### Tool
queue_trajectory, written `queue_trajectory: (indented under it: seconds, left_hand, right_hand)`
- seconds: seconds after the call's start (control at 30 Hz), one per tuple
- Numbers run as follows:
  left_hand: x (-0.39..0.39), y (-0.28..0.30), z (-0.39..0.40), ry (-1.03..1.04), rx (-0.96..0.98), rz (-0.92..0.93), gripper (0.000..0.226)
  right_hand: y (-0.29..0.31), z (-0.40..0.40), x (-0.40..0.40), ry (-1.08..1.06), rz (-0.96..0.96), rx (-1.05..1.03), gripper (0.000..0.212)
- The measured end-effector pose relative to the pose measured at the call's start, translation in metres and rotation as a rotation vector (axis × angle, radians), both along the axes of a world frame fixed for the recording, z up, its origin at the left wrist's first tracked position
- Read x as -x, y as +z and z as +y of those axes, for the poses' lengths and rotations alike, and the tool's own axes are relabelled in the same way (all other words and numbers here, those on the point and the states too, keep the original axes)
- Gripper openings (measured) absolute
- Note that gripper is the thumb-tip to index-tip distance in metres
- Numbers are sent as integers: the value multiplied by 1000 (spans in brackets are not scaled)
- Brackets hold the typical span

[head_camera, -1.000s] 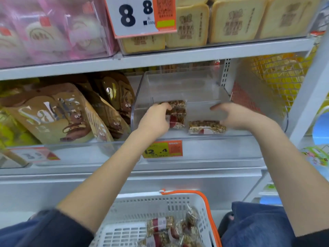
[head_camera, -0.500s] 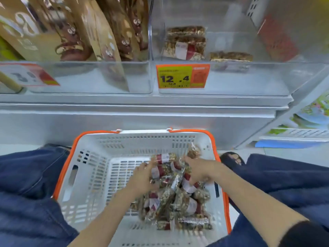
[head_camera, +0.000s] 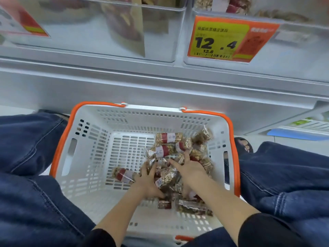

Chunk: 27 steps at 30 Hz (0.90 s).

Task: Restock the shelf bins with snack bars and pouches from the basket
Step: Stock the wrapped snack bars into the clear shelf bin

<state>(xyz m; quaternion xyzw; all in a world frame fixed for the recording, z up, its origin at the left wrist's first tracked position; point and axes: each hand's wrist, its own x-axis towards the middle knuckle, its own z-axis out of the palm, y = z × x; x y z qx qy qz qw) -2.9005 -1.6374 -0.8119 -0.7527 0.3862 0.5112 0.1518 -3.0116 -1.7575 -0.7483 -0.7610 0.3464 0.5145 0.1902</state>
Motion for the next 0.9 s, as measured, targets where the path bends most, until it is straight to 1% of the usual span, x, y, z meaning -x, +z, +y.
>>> queue_trajectory:
  seconds: [0.07, 0.17, 0.2, 0.3, 0.33, 0.37, 0.43, 0.47, 0.53, 0.6, 0.63, 0.7, 0.77, 0.8, 0.83, 0.87, 0.9]
  left_hand:
    - [-8, 0, 0, 62, 20, 11, 122]
    - [-15, -5, 1, 198, 144, 1, 107]
    - [-18, -9, 2, 238, 180, 2, 101]
    - [-26, -11, 1, 283, 144, 2, 81]
    - [-28, -9, -1, 254, 121, -9, 79]
    - [-28, -7, -3, 201, 104, -25, 81]
    - [-26, -6, -4, 129, 95, -23, 95]
    - [-24, -5, -4, 147, 86, 6, 99]
    - [-25, 2, -4, 202, 112, 65, 93]
    - [-34, 17, -8, 241, 143, 132, 83]
    - [-39, 29, -12, 263, 153, 154, 83]
    - [-50, 64, -26, 297, 195, 172, 91]
    - [-59, 112, -43, 302, 265, 235, 92]
    - [-62, 140, -52, 286, 315, 275, 86]
    - [-63, 170, -60, 249, 375, 296, 72]
    - [-63, 202, -67, 204, 441, 305, 59]
    - [-62, 232, -72, 166, 503, 310, 50]
  right_hand:
    - [1, 5, -5, 6, 24, 26, 120]
    - [0, 15, -5, -5, 10, 46, 97]
    - [0, 17, -3, -12, 1, 38, 92]
    - [-2, 10, 9, -80, -65, -13, 90]
    - [0, 4, 12, -117, -102, -26, 89]
    - [5, -2, 15, -153, -143, -43, 86]
    - [17, -16, 17, -269, -241, -103, 82]
    - [25, -23, 16, -355, -288, -138, 80]
    - [44, -37, 13, -477, -382, -166, 74]
    - [67, -52, 11, -437, -440, -154, 71]
    - [81, -58, 9, -399, -457, -156, 69]
    - [118, -71, 8, -344, -494, -170, 57]
    - [163, -87, 9, -295, -585, -128, 53]
    - [191, -94, 14, -286, -670, -86, 52]
    - [220, -99, 20, -314, -795, -36, 50]
    - [248, -105, 31, -367, -942, 9, 49]
    - [271, -110, 44, -444, -1099, 56, 51]
